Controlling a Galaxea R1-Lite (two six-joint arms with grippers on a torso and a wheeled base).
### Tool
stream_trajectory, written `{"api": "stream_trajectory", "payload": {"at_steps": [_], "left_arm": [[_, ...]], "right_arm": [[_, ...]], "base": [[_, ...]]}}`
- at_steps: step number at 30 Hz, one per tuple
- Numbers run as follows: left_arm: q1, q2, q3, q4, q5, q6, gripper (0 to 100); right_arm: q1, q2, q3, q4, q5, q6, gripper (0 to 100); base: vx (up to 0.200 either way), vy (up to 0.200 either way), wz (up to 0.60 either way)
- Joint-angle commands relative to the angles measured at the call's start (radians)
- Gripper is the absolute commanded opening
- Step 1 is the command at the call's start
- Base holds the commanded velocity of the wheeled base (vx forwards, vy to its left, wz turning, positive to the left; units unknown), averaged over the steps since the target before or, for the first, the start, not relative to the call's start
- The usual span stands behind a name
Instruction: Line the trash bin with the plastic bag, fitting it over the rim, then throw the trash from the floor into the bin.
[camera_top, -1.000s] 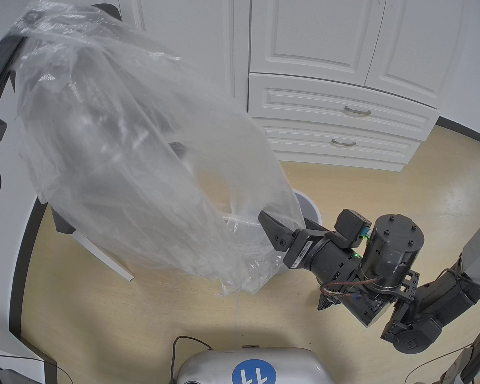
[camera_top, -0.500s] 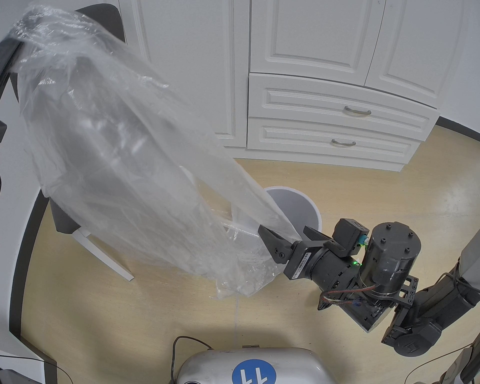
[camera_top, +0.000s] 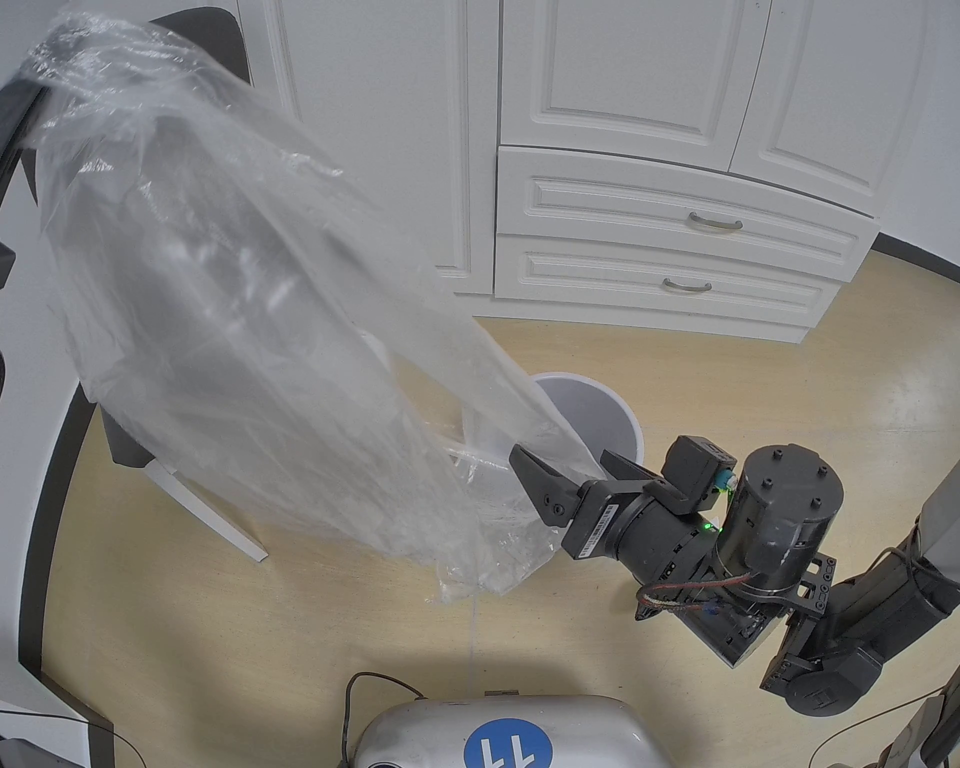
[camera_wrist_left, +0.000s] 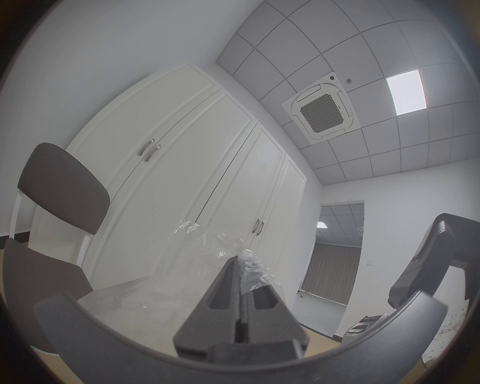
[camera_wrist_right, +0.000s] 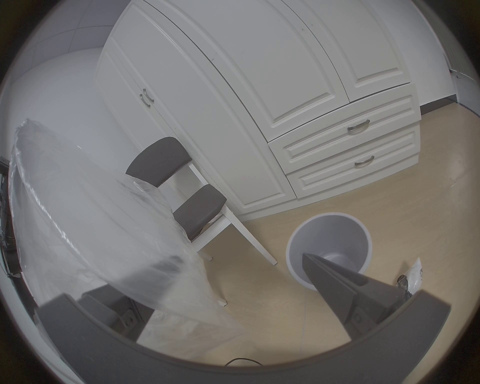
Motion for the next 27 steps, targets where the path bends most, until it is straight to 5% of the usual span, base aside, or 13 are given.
{"api": "stream_trajectory", "payload": {"at_steps": [1,2,21,27], "left_arm": [[-0.001,0.004,0.000,0.000,0.001,-0.001,0],[-0.001,0.004,0.000,0.000,0.001,-0.001,0],[-0.009,0.054,0.028,0.001,0.001,0.004,0],[0.001,0.149,0.089,0.043,-0.001,0.004,0]], "right_arm": [[0.003,0.001,0.001,-0.001,0.000,0.003,100],[0.003,0.001,0.001,0.001,0.000,0.003,0],[-0.008,-0.065,0.001,-0.016,-0.008,-0.013,0],[-0.077,-0.215,0.031,0.058,-0.009,-0.152,0]], "base": [[0.000,0.000,0.00],[0.000,0.000,0.00],[0.000,0.000,0.00],[0.000,0.000,0.00]]}}
